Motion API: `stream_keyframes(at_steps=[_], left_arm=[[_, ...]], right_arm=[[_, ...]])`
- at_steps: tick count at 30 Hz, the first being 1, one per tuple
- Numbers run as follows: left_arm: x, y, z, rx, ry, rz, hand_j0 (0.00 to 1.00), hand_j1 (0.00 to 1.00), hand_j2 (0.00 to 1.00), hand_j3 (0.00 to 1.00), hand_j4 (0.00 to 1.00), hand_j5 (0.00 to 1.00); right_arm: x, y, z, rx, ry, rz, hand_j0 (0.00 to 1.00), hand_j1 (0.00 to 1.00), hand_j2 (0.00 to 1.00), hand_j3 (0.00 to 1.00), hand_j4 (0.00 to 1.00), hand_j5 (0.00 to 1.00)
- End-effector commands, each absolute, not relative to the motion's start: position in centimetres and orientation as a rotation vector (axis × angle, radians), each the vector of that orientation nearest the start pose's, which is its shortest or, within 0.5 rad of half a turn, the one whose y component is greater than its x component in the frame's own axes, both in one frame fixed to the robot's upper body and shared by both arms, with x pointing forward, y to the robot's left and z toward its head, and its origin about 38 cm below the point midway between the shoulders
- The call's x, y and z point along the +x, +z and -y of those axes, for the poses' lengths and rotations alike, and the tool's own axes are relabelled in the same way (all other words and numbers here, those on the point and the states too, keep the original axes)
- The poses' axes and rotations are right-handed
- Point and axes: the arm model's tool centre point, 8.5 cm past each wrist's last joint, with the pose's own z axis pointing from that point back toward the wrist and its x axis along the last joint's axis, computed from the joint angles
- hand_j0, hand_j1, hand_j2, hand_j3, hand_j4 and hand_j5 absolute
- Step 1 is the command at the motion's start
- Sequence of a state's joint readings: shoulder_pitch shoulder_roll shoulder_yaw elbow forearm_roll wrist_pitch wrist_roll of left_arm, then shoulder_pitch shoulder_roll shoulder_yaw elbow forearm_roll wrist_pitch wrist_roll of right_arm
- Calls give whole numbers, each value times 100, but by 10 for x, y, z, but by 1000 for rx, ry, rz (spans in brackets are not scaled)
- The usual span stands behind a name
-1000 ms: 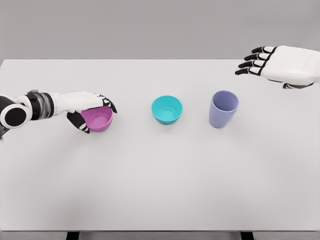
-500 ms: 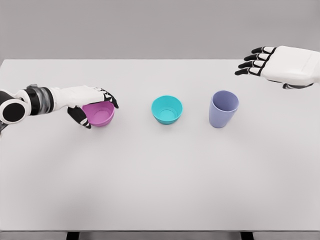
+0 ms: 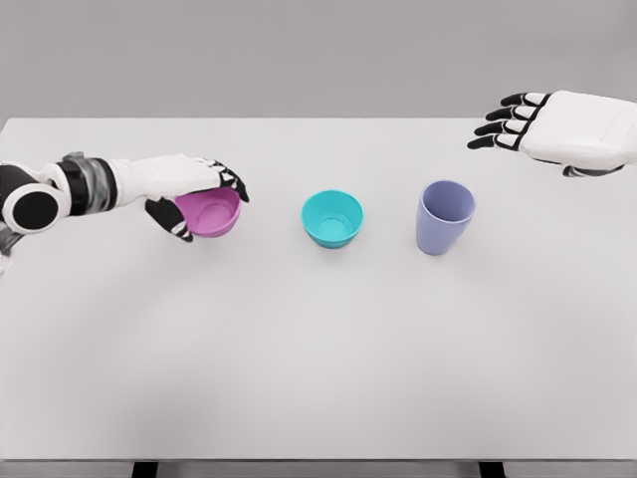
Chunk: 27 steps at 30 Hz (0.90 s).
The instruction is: Stacking bowl and cup with both arms
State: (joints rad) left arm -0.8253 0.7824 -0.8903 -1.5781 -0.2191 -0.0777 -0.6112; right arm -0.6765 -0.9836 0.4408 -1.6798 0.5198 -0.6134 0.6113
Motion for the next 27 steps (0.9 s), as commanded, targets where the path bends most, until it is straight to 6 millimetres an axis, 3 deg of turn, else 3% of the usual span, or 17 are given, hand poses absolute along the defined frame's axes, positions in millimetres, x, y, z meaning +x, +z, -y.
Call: stream_keyframes(at_steps=[1, 27], left_arm=[[450, 220, -230, 303, -1922, 1217, 77, 77, 77, 77, 77, 77], [455, 231, -176, 289, -1972, 1322, 77, 77, 77, 77, 77, 77]], right_arm=[[411, 319, 327, 1028, -2922, -1644, 100, 100, 100, 100, 100, 100], [411, 320, 328, 1030, -2923, -1642, 100, 100, 100, 100, 100, 100]])
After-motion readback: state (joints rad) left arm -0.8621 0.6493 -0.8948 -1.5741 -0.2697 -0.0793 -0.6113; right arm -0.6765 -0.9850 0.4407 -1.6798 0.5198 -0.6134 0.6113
